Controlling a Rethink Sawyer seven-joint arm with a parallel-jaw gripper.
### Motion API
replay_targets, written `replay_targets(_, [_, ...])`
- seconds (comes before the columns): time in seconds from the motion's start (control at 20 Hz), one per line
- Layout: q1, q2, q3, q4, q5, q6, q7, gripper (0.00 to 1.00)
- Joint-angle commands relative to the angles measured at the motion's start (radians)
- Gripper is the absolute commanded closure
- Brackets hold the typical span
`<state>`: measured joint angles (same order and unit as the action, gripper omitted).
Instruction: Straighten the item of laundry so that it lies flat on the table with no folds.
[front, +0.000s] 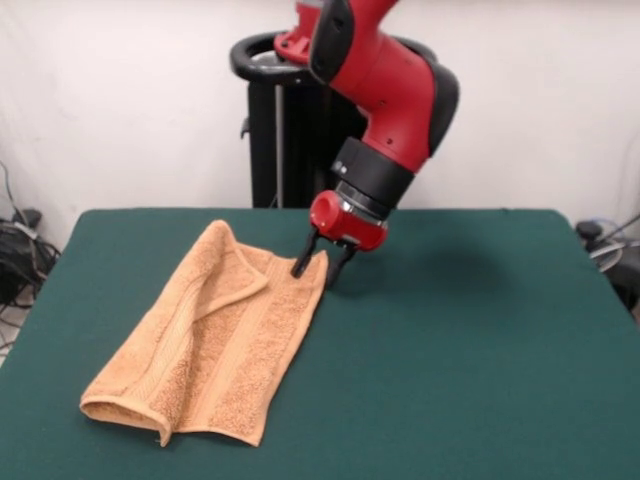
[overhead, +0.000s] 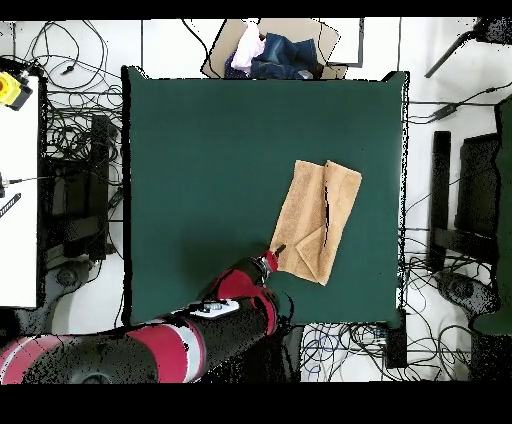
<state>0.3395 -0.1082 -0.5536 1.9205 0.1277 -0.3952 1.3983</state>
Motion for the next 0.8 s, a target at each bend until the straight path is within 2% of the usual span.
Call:
replay_targets(0.05, [-0.114,0.402,-0.101,-0.275,0.324,0.089,0.144,0.00])
replay_targets(0.35, [-0.093,0.439,-0.130,-0.289,0.370,0.101,0.130,0.00])
replay_targets(0.8, [-0.074,0.463,-0.139,-0.307,0.388,0.124,0.124,0.00])
